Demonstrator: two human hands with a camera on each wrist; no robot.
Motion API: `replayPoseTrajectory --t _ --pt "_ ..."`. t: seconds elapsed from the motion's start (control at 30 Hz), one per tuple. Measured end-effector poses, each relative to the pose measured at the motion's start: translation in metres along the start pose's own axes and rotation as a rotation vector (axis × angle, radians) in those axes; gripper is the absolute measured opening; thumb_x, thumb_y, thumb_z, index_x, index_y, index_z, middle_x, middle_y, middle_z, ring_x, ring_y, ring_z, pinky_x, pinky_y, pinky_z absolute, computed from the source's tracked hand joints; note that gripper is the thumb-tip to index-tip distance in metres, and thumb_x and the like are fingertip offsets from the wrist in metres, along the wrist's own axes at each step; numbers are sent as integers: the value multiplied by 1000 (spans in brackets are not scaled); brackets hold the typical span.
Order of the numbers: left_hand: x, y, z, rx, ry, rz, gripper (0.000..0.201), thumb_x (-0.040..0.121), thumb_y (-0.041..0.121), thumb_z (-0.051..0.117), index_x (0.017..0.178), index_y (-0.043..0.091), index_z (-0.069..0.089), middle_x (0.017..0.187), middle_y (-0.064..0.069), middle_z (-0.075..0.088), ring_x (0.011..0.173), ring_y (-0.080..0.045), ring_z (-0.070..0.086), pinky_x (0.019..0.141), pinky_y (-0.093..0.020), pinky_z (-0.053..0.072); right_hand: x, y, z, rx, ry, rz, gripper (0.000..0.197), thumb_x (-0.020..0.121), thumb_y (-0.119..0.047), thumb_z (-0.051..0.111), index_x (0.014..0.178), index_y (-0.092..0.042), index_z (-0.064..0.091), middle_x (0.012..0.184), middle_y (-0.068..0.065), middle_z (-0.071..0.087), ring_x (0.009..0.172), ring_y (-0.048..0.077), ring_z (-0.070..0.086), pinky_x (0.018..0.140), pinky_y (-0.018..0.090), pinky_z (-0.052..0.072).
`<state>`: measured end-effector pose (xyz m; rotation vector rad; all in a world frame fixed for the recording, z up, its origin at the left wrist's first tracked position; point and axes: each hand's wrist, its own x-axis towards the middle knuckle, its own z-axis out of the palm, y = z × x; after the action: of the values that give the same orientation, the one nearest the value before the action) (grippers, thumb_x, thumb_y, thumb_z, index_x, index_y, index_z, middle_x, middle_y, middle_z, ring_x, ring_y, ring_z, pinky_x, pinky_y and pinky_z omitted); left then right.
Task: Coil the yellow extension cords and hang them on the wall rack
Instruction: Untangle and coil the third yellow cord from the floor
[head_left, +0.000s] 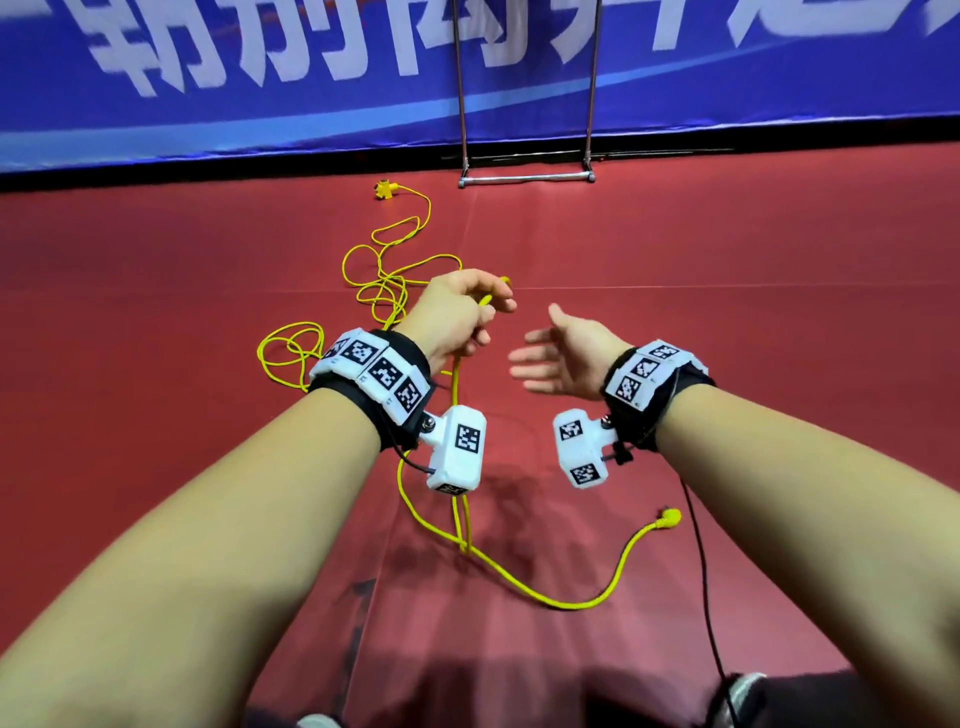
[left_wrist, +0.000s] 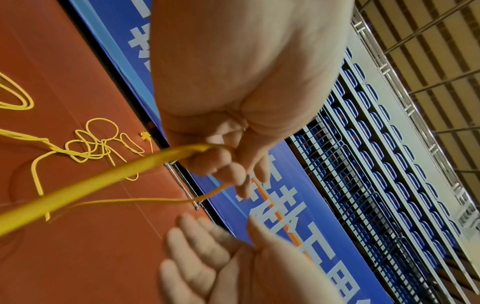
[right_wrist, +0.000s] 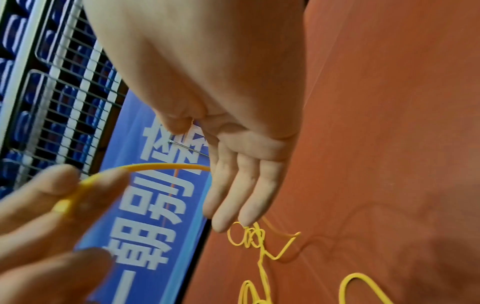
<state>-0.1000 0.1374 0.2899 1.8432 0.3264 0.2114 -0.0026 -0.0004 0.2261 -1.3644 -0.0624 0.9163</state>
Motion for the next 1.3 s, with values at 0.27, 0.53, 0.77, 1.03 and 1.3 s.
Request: replayPoseTrajectory --t 0.27,0.53,0.77,1.03,1.3 --pt "-13 14 -5 167 -355 -73 36 86 -18 47 86 15 63 80 5 70 74 -15 60 56 -23 45 -25 -41 20 74 -18 -100 23 102 -17 42 85 -9 56 61 3 59 51 15 60 51 23 52" --pt "-4 29 -20 -153 -86 -379 21 98 30 43 99 13 56 89 -6 74 78 -23 67 71 -34 52 -71 -41 32 -292 -2 -290 20 99 0 44 109 -6 60 67 9 59 69 24 63 66 34 55" --pt "-11 35 -19 -735 57 -369 28 107 26 32 97 5 47 92 -14 64 80 -26 62 77 -41 52 -97 -47 32 -597 -171 -296 27 99 0 47 118 -8 66 77 9 68 68 18 67 68 28 54" --pt "-5 26 5 -366 118 -277 16 103 7 35 109 13 48 75 0 54 52 -14 43 38 -18 41 -62 -39 32 -544 -201 -208 18 102 -19 48 100 -10 63 85 10 67 71 22 64 69 33 52" --pt "11 18 29 46 -266 -36 22 96 -4 42 104 9 58 72 -3 61 39 -9 38 40 -15 32 -20 -51 6 35 -15 -79 47 103 -50 31 74 -16 46 50 0 47 54 20 50 64 32 49"
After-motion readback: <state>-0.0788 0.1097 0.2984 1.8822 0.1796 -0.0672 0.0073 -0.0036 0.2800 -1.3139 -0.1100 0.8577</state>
